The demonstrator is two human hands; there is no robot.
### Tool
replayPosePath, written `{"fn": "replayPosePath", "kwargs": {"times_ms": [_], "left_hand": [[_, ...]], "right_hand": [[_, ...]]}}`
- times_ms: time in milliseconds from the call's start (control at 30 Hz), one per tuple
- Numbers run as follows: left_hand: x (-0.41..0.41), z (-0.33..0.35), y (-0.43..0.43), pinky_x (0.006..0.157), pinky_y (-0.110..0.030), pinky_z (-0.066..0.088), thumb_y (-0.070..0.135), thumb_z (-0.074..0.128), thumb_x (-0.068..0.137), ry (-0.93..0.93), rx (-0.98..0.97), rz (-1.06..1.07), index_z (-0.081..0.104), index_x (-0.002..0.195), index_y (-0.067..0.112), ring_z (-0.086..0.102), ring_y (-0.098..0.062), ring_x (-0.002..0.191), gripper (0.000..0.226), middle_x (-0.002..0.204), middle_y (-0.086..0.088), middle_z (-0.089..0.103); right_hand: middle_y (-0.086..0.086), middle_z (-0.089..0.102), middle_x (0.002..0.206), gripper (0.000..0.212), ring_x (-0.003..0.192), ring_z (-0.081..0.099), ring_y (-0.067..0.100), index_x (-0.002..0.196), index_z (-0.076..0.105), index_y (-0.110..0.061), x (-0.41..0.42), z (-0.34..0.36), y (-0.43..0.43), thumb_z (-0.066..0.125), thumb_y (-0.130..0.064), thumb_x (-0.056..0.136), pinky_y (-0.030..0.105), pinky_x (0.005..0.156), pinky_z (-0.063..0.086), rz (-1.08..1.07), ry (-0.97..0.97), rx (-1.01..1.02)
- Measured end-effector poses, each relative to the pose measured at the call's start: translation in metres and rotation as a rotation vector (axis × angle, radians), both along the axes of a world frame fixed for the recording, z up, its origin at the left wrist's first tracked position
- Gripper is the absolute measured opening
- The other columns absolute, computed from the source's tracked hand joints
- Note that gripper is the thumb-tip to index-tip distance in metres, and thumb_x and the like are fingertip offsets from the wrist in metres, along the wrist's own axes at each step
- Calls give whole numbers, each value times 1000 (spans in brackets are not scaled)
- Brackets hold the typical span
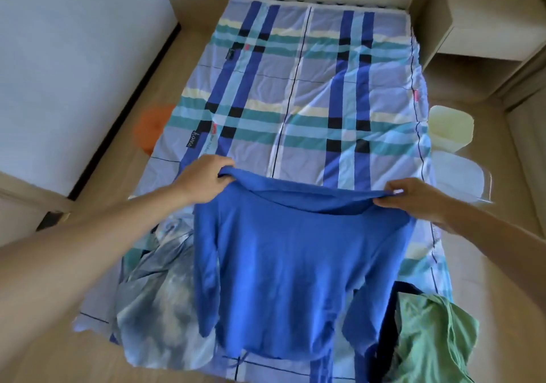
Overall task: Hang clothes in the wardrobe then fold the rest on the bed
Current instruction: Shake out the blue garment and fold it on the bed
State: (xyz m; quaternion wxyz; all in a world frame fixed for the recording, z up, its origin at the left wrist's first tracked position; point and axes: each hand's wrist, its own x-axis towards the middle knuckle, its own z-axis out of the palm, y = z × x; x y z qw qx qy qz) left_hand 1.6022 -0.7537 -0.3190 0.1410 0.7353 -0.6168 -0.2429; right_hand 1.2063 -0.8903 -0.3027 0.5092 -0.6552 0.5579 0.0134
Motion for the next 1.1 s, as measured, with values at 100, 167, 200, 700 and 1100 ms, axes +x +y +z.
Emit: {"fn": "replayPosePath", "kwargs": {"times_ms": [100,167,200,700,1100], "left_hand": [[6,-77,-82,85,-48,44,24,61,96,-312,-27,185,59,115,11,58,-39,107,23,112,-17,63],[-9,-133,-114,100,-48,36,30,59,96,-451,31,278,45,134,9,44,-40,127,45,135,-20,50],[-23,-166,-119,102,-48,34,32,58,96,-462,52,276,42,137,9,40,-40,130,49,139,-21,45],[-239,-426,100,61,-38,48,30,90,41,-383,268,-527,57,106,15,54,-27,85,75,100,-6,51],[-219,-422,71,68,-31,36,0,52,86,-10,404,-415,46,118,23,50,-17,101,40,116,6,36]], "right_hand": [[5,45,67,26,46,39,11,91,54,-15,39,-81,-63,79,-19,85,15,35,31,-259,-52,-175],[4,50,87,44,57,41,9,116,49,-18,55,-142,-95,80,-22,84,9,40,34,-348,-33,-261],[5,49,96,56,61,41,8,127,46,-16,55,-178,-103,80,-23,83,9,45,35,-343,4,-285],[4,59,80,39,77,57,24,91,62,-12,-79,-446,87,82,-40,74,30,56,40,23,645,129],[18,52,93,7,81,48,34,78,59,-10,-119,-290,-106,55,-10,72,40,65,41,6,501,-915]]}}
